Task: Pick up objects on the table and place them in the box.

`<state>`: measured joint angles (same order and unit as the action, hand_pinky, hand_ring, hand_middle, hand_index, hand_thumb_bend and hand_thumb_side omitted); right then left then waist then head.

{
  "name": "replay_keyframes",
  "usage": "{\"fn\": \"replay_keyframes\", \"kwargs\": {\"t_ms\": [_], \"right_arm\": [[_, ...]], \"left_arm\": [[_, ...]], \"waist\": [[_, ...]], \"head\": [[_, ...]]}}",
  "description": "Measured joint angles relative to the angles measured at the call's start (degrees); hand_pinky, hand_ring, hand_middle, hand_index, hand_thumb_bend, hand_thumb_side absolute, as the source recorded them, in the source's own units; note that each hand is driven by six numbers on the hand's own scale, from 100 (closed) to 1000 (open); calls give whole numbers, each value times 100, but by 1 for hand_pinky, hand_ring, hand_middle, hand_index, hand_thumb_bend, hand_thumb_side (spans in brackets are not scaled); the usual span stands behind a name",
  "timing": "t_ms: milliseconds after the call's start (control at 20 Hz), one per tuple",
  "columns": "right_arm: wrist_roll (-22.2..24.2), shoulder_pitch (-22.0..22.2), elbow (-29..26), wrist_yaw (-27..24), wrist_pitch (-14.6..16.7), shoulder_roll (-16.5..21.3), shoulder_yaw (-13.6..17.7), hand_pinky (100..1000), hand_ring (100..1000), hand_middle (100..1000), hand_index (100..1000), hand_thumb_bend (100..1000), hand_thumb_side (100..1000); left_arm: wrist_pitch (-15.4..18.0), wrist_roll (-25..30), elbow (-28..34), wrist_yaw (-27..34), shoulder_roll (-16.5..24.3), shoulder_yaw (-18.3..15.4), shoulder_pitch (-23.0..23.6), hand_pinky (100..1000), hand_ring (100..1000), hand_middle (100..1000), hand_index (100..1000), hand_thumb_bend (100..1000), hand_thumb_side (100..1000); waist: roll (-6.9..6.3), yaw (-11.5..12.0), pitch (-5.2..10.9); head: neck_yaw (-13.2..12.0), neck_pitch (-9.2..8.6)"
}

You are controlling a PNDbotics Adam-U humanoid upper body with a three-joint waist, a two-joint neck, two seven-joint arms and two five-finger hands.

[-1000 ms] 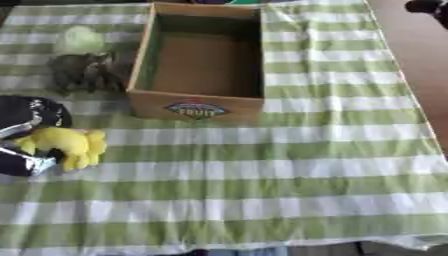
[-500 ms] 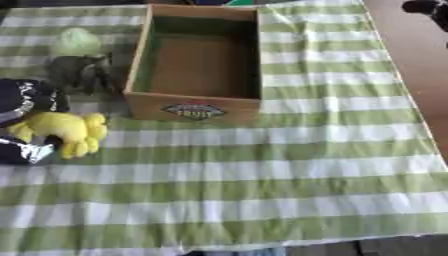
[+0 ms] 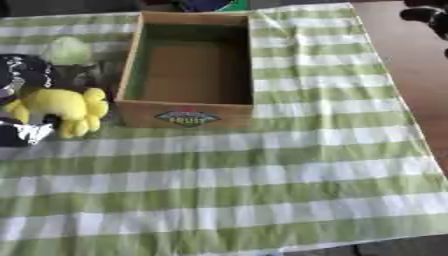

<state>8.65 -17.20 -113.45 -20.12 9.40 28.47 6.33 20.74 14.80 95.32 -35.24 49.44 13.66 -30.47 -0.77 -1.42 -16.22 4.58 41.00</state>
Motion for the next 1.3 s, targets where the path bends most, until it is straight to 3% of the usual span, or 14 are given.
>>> {"fn": "replay_keyframes", "kwargs": {"t_ms": [400, 750, 1300], "right_arm": [[-14, -71, 0, -1, 10, 0, 0, 764, 763, 704, 851, 100, 1000], [-33, -165, 0, -19, 3, 0, -1, 763, 762, 704, 851, 100, 1000], [-68, -317, 0, -108, 11, -34, -4, 762, 764, 705, 851, 100, 1000]], "left_arm": [[-113, -278, -289, 127, -179, -193, -558, 537, 693, 560, 453, 100, 256], [-99, -256, -865, 404, -462, -385, -1158, 485, 675, 524, 431, 100, 261], [235, 318, -2099, 203, -1526, -723, -2165, 475, 667, 519, 436, 100, 264]], "waist": [[-36, -143, -8], [-112, -255, -34], [-107, -350, -94]], "head": [[-75, -178], [-133, -186], [-300, -244]]}}
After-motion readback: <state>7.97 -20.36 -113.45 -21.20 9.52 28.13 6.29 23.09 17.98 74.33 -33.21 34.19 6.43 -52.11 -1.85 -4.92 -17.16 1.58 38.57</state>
